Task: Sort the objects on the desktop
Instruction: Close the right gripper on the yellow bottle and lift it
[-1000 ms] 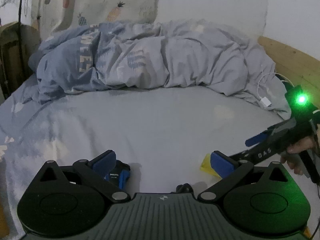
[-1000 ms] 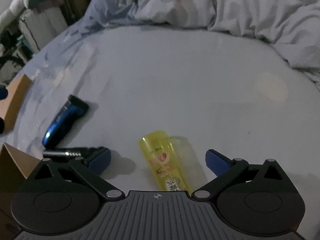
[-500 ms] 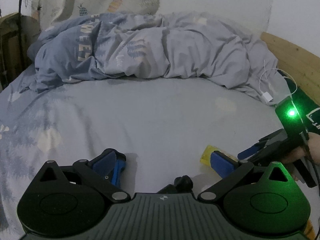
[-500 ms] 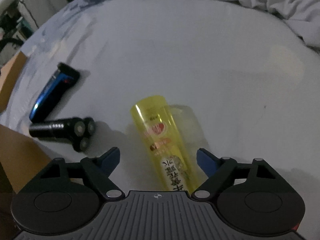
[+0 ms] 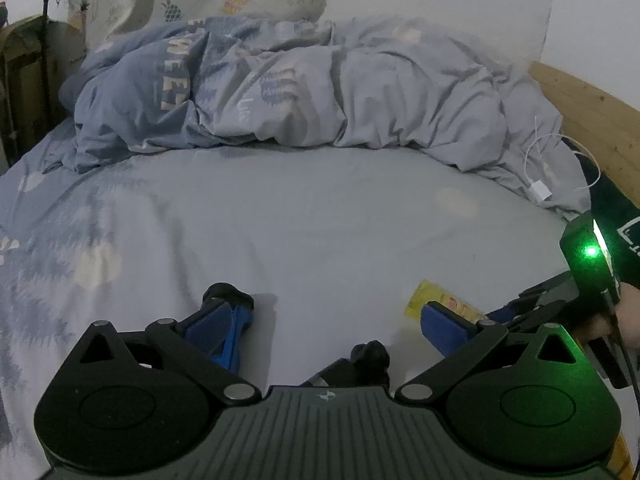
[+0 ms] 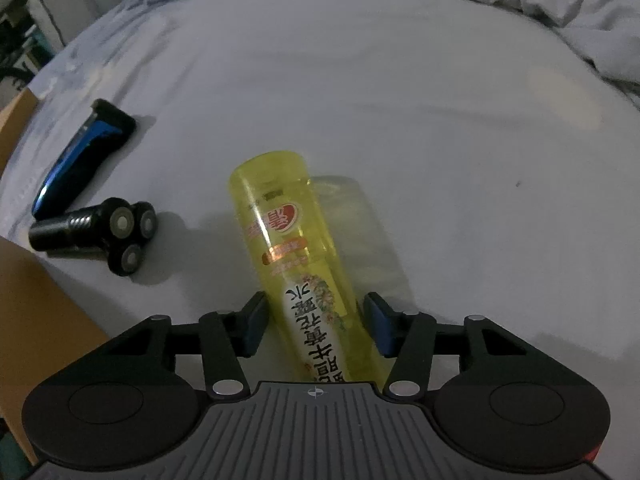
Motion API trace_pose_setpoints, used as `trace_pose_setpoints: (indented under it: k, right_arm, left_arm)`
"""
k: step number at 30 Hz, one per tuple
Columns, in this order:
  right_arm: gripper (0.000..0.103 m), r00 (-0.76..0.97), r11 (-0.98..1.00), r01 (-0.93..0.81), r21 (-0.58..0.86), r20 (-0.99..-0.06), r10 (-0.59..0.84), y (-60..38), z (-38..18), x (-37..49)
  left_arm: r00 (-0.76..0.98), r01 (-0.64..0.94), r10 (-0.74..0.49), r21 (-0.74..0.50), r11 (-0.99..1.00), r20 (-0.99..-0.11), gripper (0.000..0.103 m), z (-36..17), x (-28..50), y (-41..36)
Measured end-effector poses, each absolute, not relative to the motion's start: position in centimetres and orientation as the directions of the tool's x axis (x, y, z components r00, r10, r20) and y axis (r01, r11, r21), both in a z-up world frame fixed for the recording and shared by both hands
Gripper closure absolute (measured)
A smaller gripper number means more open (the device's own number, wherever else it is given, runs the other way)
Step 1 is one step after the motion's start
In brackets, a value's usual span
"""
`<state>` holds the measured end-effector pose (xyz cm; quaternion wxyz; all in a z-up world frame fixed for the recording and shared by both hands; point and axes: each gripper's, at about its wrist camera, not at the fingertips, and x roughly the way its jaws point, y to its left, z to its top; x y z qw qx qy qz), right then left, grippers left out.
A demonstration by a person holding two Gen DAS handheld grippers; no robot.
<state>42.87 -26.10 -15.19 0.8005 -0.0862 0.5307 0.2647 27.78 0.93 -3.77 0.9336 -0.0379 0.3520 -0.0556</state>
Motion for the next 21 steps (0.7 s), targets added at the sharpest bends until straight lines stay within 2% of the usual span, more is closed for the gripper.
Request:
trace_pose_setpoints:
  k: [5,21]
  right_arm:
    - [0.056,0.351,0.857,-0.5,0.127,-0.875,0.334,-27.0,-14.7,42.2]
    - [0.058,0.497,0.885,-0.451,0.115,-0.791,0.356,-29.0,-9.0,40.1]
  left_arm:
    - [0.752,0.068,-0.119,-0.103,0.992,-0.648,0.0,-3.2,27.2,1.0]
    - [0.792,0.082,-0.113,-0.078,0.994,-0.6,0.0,0.3,24.8,-0.1]
